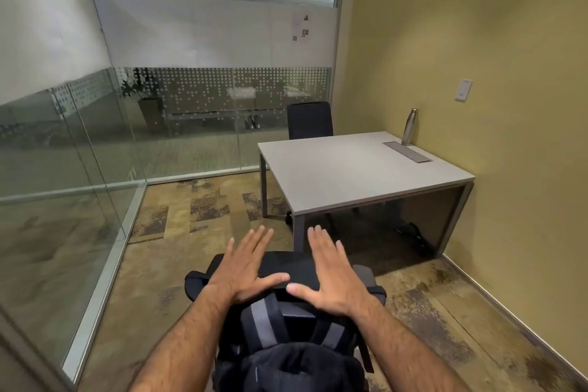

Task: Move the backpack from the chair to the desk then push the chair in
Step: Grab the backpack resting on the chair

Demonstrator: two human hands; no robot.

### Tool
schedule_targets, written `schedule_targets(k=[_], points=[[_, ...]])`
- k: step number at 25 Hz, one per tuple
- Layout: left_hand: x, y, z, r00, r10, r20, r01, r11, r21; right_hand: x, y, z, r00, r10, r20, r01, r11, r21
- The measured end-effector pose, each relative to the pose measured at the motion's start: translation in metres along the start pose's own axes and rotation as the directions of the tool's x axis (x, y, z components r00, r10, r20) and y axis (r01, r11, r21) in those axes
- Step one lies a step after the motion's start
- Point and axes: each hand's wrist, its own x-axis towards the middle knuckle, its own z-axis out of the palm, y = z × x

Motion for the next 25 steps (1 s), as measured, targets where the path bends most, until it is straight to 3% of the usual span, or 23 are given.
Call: schedule_targets(k=[2, 5, 10, 15, 19, 23, 25], points=[[-0.001, -0.002, 0.002, 0.994, 0.07, 0.085, -0.059, 0.991, -0.12, 0.003, -0.003, 0.003, 0.981, -0.059, 0.186, 0.045, 0.996, 0.078], [0.003, -0.01, 0.007, 0.981, 0.081, 0.177, -0.033, 0.964, -0.263, 0.006, -0.002, 0.001, 0.927, -0.028, 0.373, -0.008, 0.995, 0.096], [0.018, -0.014, 0.013, 0.968, 0.108, 0.228, -0.012, 0.922, -0.387, 0.012, -0.001, 0.007, 0.855, 0.015, 0.518, 0.045, 0.994, -0.104], [0.044, -0.015, 0.011, 0.939, 0.151, 0.309, -0.087, 0.973, -0.212, 0.016, -0.002, 0.007, 0.849, 0.021, 0.527, 0.067, 0.987, -0.148], [0.051, -0.044, 0.011, 0.926, 0.083, 0.368, -0.067, 0.996, -0.054, 0.014, 0.0, 0.006, 0.842, 0.029, 0.538, 0.056, 0.989, -0.14], [0.052, -0.075, 0.002, 0.956, 0.095, 0.277, -0.116, 0.991, 0.063, 0.013, 0.0, 0.004, 0.849, 0.028, 0.527, 0.036, 0.993, -0.111], [0.05, -0.088, 0.002, 0.972, 0.11, 0.21, -0.114, 0.994, 0.007, 0.01, 0.0, 0.004, 0.846, 0.035, 0.532, 0.026, 0.994, -0.107]])
